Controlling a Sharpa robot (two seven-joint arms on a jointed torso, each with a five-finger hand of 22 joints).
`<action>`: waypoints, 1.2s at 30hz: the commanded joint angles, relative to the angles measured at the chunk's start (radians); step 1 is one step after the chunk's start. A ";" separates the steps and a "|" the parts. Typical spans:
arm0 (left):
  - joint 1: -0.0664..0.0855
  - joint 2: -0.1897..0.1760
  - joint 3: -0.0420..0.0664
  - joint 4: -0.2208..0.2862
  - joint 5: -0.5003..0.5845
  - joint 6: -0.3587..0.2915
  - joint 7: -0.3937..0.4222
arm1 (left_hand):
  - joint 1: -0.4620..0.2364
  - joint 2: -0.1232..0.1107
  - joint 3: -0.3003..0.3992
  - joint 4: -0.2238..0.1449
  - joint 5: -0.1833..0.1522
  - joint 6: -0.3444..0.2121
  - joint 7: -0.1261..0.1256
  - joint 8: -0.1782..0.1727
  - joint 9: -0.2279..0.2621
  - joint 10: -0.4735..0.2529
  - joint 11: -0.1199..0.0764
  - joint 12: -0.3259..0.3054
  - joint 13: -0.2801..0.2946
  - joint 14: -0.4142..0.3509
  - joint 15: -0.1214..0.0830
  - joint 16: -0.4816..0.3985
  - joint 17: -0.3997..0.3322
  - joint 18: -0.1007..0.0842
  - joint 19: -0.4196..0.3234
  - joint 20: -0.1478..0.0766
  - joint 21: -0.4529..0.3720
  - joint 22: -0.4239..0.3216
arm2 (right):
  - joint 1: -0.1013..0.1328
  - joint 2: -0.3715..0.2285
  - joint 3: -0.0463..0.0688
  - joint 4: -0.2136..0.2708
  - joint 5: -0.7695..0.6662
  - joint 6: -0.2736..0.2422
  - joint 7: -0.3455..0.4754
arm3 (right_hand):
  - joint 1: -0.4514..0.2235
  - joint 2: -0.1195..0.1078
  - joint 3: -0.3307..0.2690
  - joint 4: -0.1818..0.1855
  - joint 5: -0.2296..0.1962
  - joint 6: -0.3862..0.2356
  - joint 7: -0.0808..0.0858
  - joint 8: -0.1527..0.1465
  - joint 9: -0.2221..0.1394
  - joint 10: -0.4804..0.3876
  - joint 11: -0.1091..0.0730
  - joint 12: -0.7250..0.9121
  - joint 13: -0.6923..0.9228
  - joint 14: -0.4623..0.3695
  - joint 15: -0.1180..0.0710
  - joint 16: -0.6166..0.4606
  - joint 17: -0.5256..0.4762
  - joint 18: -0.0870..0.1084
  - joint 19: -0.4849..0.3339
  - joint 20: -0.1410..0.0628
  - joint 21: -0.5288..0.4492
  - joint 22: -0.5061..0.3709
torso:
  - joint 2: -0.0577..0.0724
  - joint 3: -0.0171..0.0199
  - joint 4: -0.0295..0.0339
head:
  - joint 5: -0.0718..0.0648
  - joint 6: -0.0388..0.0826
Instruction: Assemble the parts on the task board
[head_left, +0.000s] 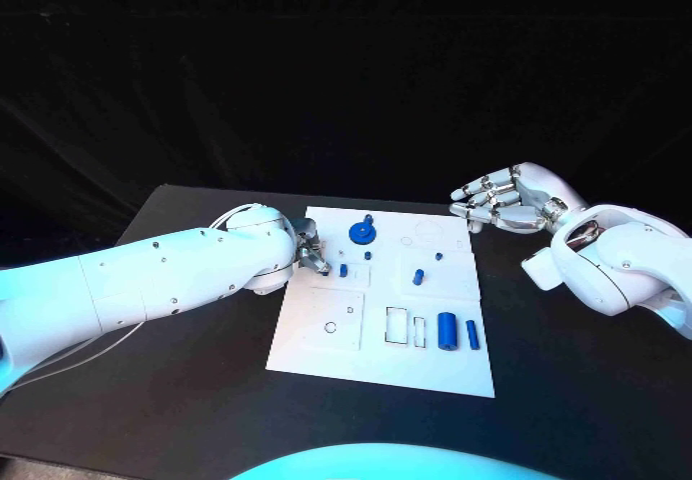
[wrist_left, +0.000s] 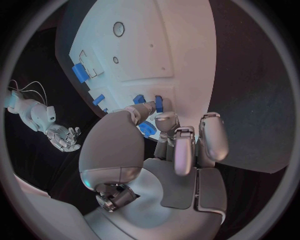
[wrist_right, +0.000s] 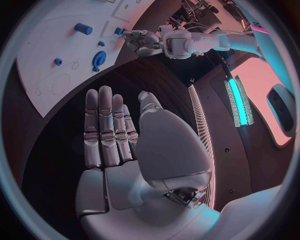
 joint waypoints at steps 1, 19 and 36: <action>-0.004 0.004 -0.003 0.004 0.001 0.015 0.005 | -0.007 -0.002 0.169 -0.178 0.002 0.010 -0.012 0.010 0.000 0.012 -0.003 0.006 0.005 0.103 -0.004 0.007 0.252 -0.020 0.007 -0.001 0.003 0.000 | -0.001 0.001 0.000 0.000 -0.005 0.013 0.006 | -0.009 0.000 0.002 0.005 0.004 0.002 0.000 0.003 0.000 0.004 0.001 0.006 -0.001 0.002 0.000 -0.004 0.000 0.005 0.002 0.003 -0.006 -0.001 | 0.001 -0.0007 -0.0004 | 0.001 -0.002; -0.004 0.017 -0.001 -0.025 0.009 0.038 0.002 | -0.070 -0.058 0.032 -0.059 -0.001 0.021 -0.038 0.042 -0.044 0.029 -0.022 0.016 -0.005 0.105 -0.019 0.012 0.261 -0.022 0.012 0.003 0.002 0.008 | -0.001 0.001 0.000 -0.001 -0.005 0.015 0.004 | -0.015 0.003 0.000 0.008 0.007 0.002 0.000 0.005 0.000 0.004 0.002 0.008 -0.003 0.003 0.000 -0.006 0.000 0.005 0.003 0.003 -0.007 -0.003 | 0.000 0.0003 -0.0009 | 0.000 -0.006; -0.003 0.024 0.000 -0.042 0.009 0.042 0.003 | -0.027 -0.052 -0.175 0.056 0.000 0.037 -0.041 0.055 -0.111 0.031 -0.023 0.033 -0.010 0.106 -0.020 0.013 0.263 -0.023 0.015 0.003 0.001 0.012 | -0.001 0.000 0.000 -0.002 -0.005 0.018 0.002 | -0.017 0.003 0.000 0.009 0.008 0.002 0.000 0.005 0.000 0.004 0.002 0.008 -0.004 0.003 0.000 -0.006 0.000 0.005 0.003 0.003 -0.008 -0.003 | 0.000 -0.0002 -0.0009 | -0.003 -0.007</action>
